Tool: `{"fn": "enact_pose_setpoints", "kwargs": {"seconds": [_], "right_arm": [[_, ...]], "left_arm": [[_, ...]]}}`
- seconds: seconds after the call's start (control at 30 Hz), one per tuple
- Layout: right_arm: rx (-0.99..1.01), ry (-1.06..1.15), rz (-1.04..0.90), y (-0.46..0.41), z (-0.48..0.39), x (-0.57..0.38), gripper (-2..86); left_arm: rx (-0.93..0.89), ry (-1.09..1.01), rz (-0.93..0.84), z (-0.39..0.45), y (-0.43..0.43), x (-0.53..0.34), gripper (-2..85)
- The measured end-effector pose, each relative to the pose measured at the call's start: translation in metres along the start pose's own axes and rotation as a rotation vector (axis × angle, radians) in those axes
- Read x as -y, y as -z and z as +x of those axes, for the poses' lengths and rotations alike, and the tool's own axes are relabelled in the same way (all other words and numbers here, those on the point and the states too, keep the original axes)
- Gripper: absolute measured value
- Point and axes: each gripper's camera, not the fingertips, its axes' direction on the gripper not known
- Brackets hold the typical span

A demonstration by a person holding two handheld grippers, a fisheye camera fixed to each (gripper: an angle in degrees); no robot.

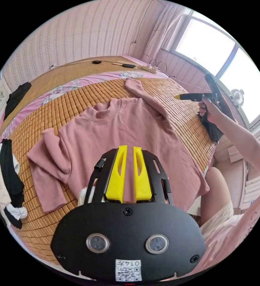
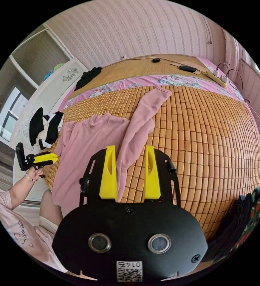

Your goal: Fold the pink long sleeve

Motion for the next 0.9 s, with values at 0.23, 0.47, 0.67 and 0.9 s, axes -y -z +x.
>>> {"fn": "enact_pose_setpoints", "kwargs": {"seconds": [0.23, 0.47, 0.67, 0.9], "right_arm": [[-0.08, -0.14, -0.035, -0.066, 0.058, 0.08, 12.8], [0.091, -0.182, 0.113, -0.028, 0.105, 0.038, 2.8], [-0.081, -0.172, 0.231, 0.135, 0.095, -0.145, 2.7], [-0.395, -0.308, 0.005, 0.194, 0.095, -0.303, 7.1]], "left_arm": [[-0.069, 0.011, -0.084, 0.005, -0.118, 0.113, 4.7], [-0.098, 0.017, -0.082, -0.006, -0.144, 0.125, 3.3], [-0.098, 0.009, -0.106, -0.006, -0.147, 0.142, 3.6], [-0.12, -0.122, -0.075, 0.037, -0.124, 0.165, 4.4]]}}
